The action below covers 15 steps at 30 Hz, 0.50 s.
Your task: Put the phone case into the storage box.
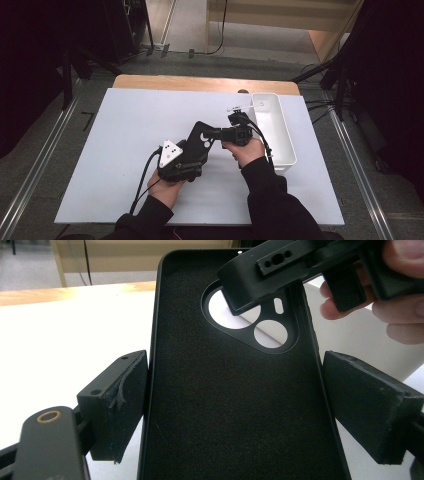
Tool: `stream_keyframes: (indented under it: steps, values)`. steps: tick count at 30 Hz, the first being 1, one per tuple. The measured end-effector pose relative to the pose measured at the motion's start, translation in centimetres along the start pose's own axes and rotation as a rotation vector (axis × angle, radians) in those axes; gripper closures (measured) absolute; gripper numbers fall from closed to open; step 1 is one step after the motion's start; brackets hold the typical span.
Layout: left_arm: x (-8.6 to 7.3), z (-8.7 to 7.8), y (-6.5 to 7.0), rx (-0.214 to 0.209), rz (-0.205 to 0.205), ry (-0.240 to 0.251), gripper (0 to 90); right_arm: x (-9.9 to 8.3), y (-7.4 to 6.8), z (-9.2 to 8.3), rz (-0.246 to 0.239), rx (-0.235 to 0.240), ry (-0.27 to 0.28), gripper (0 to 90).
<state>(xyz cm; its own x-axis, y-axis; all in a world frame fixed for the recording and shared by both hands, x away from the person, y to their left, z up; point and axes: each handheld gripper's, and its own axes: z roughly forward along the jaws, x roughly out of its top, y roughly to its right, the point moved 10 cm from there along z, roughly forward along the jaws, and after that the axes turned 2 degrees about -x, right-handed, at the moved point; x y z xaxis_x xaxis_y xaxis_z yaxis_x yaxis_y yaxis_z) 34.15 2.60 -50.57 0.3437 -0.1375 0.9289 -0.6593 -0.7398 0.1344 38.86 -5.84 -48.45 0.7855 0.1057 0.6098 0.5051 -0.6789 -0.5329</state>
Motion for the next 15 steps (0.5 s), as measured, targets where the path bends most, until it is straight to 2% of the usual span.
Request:
stream_keyframes:
  steps: [7,8,15]
  values:
    - [-0.22,0.20,0.27,0.008,0.010,0.007,13.5,0.01,-0.07,-0.25,0.050,0.026,-0.011,71.6]
    - [-0.22,0.18,0.35,0.000,0.010,0.006,13.4,-0.04,-0.16,-0.33,0.066,0.029,-0.019,75.6]
    - [-0.18,0.09,0.34,-0.010,0.002,0.007,13.3,-0.01,-0.11,-0.46,0.073,0.017,-0.021,76.1]
